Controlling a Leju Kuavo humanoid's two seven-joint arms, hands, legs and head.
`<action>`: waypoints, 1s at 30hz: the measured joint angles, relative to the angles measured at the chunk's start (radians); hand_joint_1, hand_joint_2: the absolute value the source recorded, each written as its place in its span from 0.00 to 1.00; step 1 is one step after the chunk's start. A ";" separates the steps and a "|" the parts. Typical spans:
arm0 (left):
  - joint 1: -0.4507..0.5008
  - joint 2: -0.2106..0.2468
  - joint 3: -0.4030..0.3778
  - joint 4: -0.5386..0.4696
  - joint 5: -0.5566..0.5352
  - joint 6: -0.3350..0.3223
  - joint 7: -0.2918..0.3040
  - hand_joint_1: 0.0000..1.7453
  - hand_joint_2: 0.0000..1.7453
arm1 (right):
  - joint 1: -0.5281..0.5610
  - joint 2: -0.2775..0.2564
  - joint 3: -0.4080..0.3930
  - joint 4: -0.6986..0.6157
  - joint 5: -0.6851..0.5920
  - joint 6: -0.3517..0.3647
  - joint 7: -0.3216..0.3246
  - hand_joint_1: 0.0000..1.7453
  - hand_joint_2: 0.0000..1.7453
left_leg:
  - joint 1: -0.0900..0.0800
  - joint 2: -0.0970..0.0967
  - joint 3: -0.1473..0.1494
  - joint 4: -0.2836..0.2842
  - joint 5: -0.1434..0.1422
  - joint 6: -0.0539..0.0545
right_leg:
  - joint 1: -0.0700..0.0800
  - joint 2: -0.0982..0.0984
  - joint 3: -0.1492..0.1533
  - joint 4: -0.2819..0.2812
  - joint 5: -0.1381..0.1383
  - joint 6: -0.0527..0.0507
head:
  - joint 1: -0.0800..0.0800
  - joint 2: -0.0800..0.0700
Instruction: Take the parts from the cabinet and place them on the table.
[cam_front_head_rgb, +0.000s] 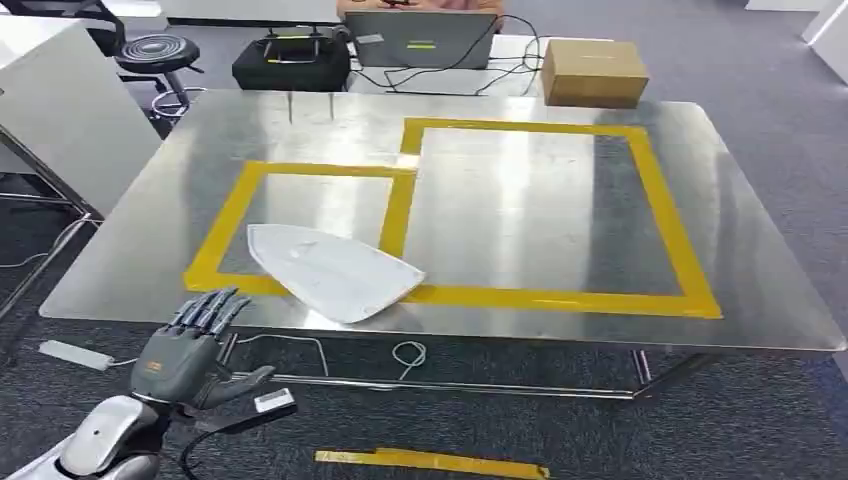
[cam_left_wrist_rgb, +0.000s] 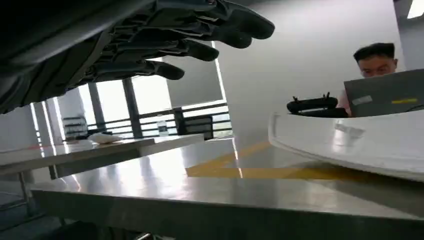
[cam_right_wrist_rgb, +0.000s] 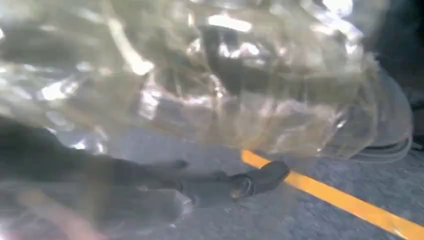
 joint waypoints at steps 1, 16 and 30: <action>0.007 0.001 0.005 0.000 0.000 0.004 0.007 0.00 0.00 | 0.002 0.000 0.000 0.000 -0.001 -0.003 0.000 0.00 0.00 | -0.002 0.000 -0.015 0.000 0.011 0.001 | 0.000 0.001 -0.023 0.082 -0.058 0.001 | 0.000 0.000; 0.110 0.050 0.080 -0.008 0.017 0.052 0.127 0.00 0.00 | 0.014 -0.009 0.003 -0.020 -0.031 -0.037 0.020 0.00 0.00 | -0.003 -0.005 -0.155 0.175 -0.085 -0.054 | 0.012 -0.007 0.171 -0.162 0.052 -0.060 | -0.003 0.000; 0.214 0.058 0.093 0.026 0.114 -0.032 0.293 0.00 0.00 | 0.018 -0.049 0.028 -0.116 -0.083 -0.109 0.045 0.00 0.00 | 0.002 0.001 0.021 -0.011 -0.014 0.002 | 0.014 -0.001 0.005 -0.031 0.022 -0.008 | 0.000 0.000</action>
